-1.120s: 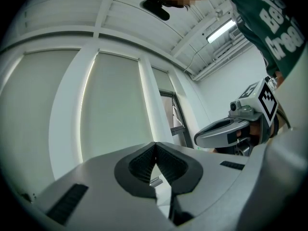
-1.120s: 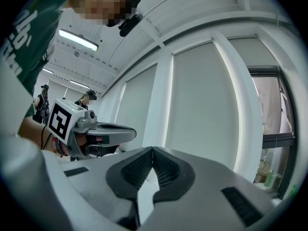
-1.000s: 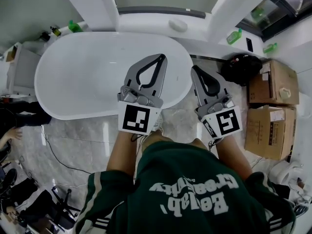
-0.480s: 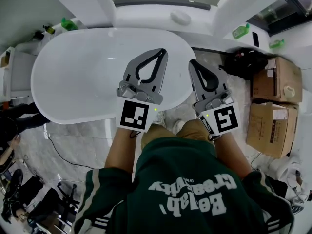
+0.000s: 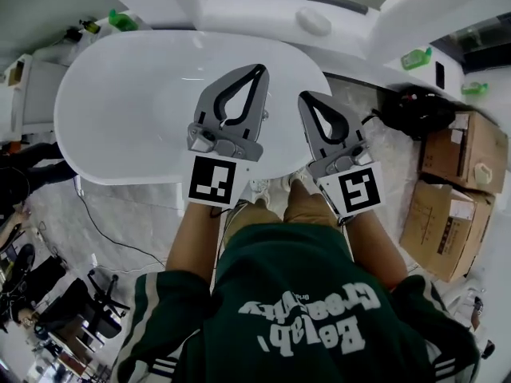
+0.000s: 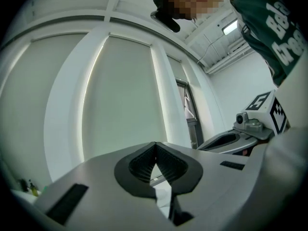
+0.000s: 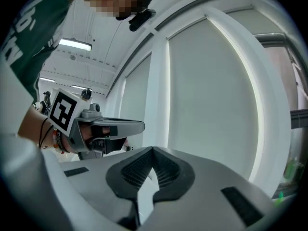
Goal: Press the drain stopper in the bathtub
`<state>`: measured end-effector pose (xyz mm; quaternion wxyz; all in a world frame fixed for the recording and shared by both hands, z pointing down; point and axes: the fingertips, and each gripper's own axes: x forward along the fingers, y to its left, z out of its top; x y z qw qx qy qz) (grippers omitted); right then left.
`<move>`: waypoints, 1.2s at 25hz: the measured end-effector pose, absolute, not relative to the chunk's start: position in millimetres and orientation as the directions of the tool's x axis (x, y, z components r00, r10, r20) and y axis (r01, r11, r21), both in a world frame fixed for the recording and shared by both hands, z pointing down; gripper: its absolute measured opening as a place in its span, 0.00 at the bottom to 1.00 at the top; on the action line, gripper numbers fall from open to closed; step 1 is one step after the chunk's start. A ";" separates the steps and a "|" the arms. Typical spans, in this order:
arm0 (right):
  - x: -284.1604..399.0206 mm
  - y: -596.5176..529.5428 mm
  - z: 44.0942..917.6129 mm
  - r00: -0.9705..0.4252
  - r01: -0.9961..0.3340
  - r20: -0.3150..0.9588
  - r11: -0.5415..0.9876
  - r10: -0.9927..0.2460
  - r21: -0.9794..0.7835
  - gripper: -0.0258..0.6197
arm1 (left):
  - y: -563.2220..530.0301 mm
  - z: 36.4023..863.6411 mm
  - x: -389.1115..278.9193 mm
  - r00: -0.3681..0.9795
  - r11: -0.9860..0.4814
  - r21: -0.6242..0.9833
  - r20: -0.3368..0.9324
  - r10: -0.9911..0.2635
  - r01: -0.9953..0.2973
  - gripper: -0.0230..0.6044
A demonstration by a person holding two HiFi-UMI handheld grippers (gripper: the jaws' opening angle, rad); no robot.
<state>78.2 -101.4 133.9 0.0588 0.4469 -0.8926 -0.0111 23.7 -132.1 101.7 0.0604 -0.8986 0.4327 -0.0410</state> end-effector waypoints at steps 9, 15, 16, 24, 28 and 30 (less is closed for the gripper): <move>95.4 -144.4 167.5 -0.690 -0.720 0.094 0.694 -0.718 0.016 0.06 | -166.4 146.7 48.0 0.544 -0.563 -0.225 0.146 -0.826 -0.795 0.05; 84.9 -167.8 215.4 -0.704 -0.705 0.127 0.709 -0.699 -0.010 0.06 | -183.9 191.1 37.5 0.548 -0.571 -0.174 0.165 -0.820 -0.802 0.05; 78.8 -167.6 227.4 -0.700 -0.709 0.141 0.705 -0.700 -0.017 0.06 | -186.2 200.1 32.7 0.554 -0.578 -0.171 0.167 -0.815 -0.798 0.05; 27.7 -152.5 349.2 -0.657 -0.736 0.306 0.675 -0.689 -0.058 0.06 | -190.8 305.5 -19.6 0.602 -0.640 -0.152 0.232 -0.764 -0.753 0.05; 22.2 -146.9 417.0 -0.640 -0.737 0.388 0.673 -0.663 -0.066 0.06 | -184.8 370.1 -37.0 0.601 -0.644 -0.105 0.272 -0.751 -0.758 0.05; 22.7 -146.6 447.5 -0.642 -0.731 0.413 0.679 -0.646 -0.074 0.06 | -179.5 401.9 -36.3 0.606 -0.651 -0.088 0.292 -0.740 -0.754 0.05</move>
